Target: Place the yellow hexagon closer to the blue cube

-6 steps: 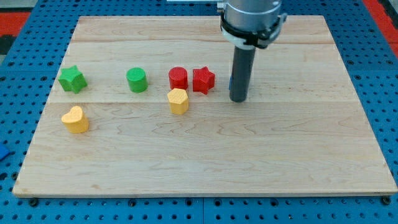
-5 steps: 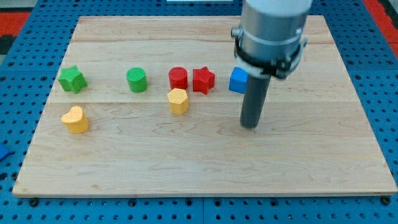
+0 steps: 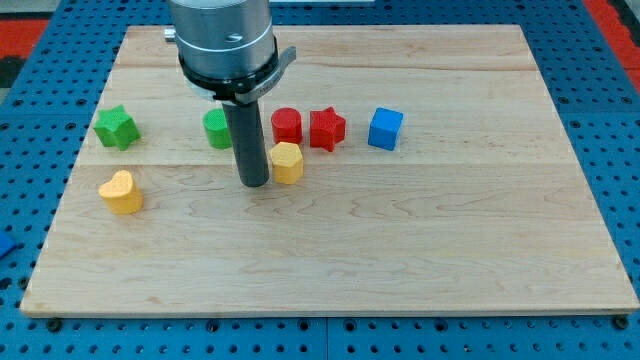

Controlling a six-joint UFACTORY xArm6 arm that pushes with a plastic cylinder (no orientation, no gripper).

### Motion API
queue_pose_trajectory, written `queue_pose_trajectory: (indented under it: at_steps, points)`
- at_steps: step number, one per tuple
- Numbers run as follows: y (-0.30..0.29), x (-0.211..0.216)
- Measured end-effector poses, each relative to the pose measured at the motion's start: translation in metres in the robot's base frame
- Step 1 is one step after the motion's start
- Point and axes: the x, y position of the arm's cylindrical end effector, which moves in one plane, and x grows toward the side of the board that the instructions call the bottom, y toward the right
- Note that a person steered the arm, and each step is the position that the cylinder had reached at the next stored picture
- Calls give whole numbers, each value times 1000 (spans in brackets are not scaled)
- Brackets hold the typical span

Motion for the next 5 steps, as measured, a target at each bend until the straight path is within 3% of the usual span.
queue_pose_trajectory:
  at_steps: [2, 5]
  points:
    - [18, -14]
    - [166, -14]
